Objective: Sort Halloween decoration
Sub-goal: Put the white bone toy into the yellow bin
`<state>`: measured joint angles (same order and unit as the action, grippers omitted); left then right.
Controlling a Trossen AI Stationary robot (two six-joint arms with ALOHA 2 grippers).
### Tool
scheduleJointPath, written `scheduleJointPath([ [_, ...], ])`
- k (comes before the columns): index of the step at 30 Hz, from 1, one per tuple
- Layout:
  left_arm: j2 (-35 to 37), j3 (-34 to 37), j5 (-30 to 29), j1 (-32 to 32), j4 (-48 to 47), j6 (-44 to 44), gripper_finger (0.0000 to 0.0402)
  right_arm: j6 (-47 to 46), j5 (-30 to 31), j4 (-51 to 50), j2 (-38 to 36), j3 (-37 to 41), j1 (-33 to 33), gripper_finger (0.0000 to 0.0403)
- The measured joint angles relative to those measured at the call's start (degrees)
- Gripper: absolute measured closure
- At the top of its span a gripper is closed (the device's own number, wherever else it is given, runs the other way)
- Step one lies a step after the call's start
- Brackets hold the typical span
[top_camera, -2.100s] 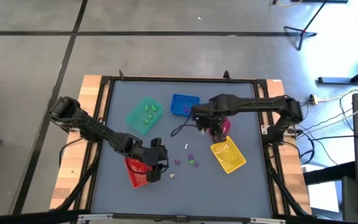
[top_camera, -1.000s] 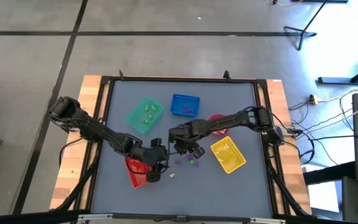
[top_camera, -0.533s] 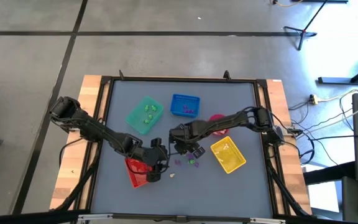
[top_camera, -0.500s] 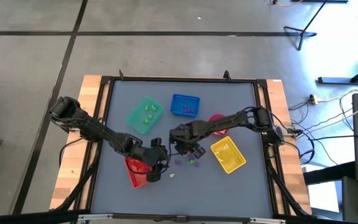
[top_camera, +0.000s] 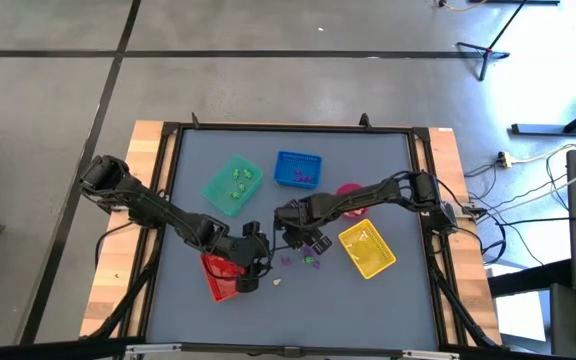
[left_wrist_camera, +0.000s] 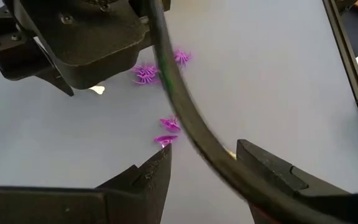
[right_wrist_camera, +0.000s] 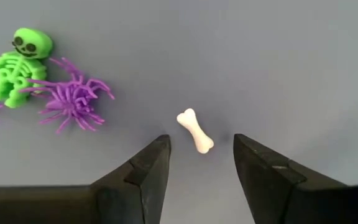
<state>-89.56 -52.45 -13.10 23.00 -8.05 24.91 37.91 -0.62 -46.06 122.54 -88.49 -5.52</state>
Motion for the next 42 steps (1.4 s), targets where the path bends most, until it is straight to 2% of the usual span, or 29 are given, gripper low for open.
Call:
scheduleJointPath([
  [9, 0.0, 0.0, 0.04, 0.0, 0.0, 0.0, 0.0237, 0.09, -1.14, -0.05, 0.09, 0.02, 0.09, 0.0228],
  [20, 0.0, 0.0, 0.08, 0.0, 0.0, -0.01, 0.0237, -0.04, -3.46, -0.83, 0.16, 0.11, 0.09, 0.0325],
  [26, 0.0, 0.0, 0.09, 0.0, 0.0, -0.02, 0.0237, -0.41, -3.52, -0.83, 0.2, 0.11, 0.02, 0.0355],
  [35, 0.0, -0.02, 0.09, 0.0, 0.0, -0.02, 0.0237, -0.57, -3.47, -0.59, 0.22, 0.13, 0.02, 0.035],
  [42, 0.0, -0.02, 0.11, 0.02, 0.0, -0.02, 0.0237, -4.53, -3.24, -0.43, 0.24, 0.13, 0.04, 0.0315],
])
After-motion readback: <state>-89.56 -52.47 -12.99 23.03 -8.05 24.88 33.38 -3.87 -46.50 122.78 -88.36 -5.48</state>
